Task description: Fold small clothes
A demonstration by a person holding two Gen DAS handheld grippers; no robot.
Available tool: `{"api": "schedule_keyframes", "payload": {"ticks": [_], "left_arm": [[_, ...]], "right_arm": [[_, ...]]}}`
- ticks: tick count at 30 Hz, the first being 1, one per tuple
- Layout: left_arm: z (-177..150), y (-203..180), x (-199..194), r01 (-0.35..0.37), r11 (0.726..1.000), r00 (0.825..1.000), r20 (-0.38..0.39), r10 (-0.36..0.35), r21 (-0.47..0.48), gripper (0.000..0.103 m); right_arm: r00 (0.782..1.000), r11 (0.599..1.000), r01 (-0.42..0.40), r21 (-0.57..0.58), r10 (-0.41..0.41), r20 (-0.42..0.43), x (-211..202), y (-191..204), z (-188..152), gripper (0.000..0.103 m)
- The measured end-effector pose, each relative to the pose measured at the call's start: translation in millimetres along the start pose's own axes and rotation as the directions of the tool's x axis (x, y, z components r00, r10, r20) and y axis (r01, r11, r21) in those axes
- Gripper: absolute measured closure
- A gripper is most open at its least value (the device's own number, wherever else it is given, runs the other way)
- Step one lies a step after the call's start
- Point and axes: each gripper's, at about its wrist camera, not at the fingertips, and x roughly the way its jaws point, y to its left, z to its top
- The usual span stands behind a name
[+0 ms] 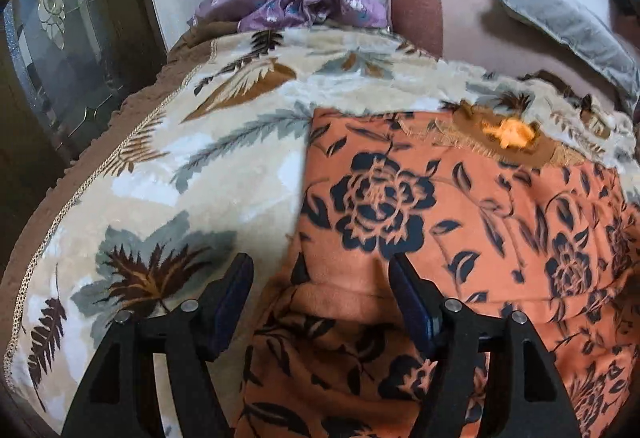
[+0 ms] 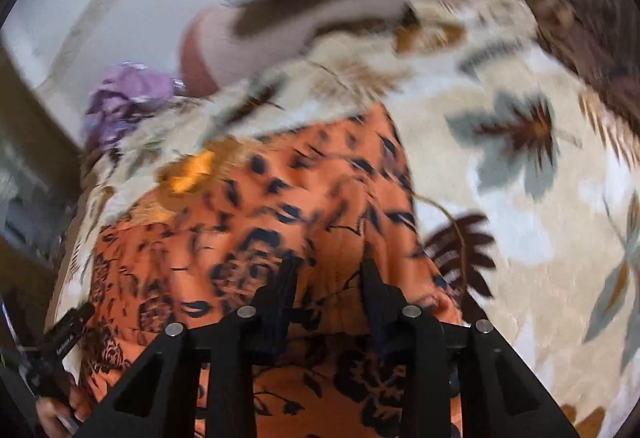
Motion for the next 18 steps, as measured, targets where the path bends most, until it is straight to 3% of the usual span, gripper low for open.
{"api": "schedule_keyframes", "payload": {"ticks": [2,3,5,8,12,18], "left_arm": [[-4,1,6,0.006,1.0,0.999,-0.035,-0.006,-0.011,0.032],[-5,2,5,0.01,1.0,0.999,-0.033,-0.01,-0.021,0.032],[-8,1,-7,0.008,1.0,1.0,-0.02,-0.009,-0.013,0.032],[-20,-3,-32,-0.016,1.0,0.999,0.042,0.015,0.022,0.031],[-46,-10,-79,0.01,1.0,0.993,0.119,-0.012,0.018,0.022],[-63,-33,-150,0.027,0.996,0.971,0.236,-0.048,0.088,0.016]], "right_arm": [[0.996,1.0,0.016,0.012,-0.015,-0.09,17,-3,-2,0.067],[0.984,0.998,0.02,0.057,-0.009,-0.176,31,-11,-6,0.066],[0.989,0.994,-0.004,0.11,0.021,-0.148,22,-20,-6,0.068],[0.996,0.995,0.011,0.102,-0.002,-0.092,-4,-22,-5,0.068],[0.999,0.995,0.037,0.094,-0.04,0.025,-50,-28,-23,0.067],[0.991,1.0,-0.022,-0.011,0.023,0.133,-111,-5,-59,0.067]]}}
